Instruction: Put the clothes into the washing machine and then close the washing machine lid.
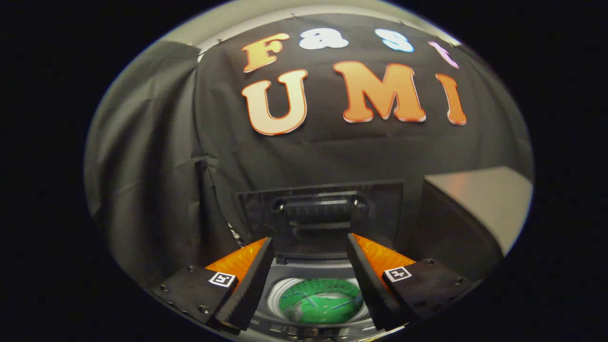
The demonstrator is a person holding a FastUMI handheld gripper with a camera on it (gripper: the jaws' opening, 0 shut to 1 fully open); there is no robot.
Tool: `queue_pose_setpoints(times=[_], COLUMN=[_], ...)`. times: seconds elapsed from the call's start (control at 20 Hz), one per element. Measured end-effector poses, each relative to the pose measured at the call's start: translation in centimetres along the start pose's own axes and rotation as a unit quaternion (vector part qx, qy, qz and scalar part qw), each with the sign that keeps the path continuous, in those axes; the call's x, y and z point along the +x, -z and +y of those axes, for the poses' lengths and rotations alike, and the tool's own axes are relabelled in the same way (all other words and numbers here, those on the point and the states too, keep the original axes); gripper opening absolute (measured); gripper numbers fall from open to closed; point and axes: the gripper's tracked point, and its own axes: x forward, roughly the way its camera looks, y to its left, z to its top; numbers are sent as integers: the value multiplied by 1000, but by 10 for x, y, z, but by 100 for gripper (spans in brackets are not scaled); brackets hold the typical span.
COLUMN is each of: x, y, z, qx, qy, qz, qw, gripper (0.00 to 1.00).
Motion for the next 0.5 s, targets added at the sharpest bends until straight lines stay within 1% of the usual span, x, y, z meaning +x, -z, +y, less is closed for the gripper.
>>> queue_pose_setpoints(times=[0.2,0.3,0.5], x=[5,17,54], y=[-58,-88,-136], z=[-11,-12,-30], qx=[-41,-34,-32], qy=[8,4,13], qz=[-47,-67,-80], qw=[998,997,996], gripper=[98,98,98])
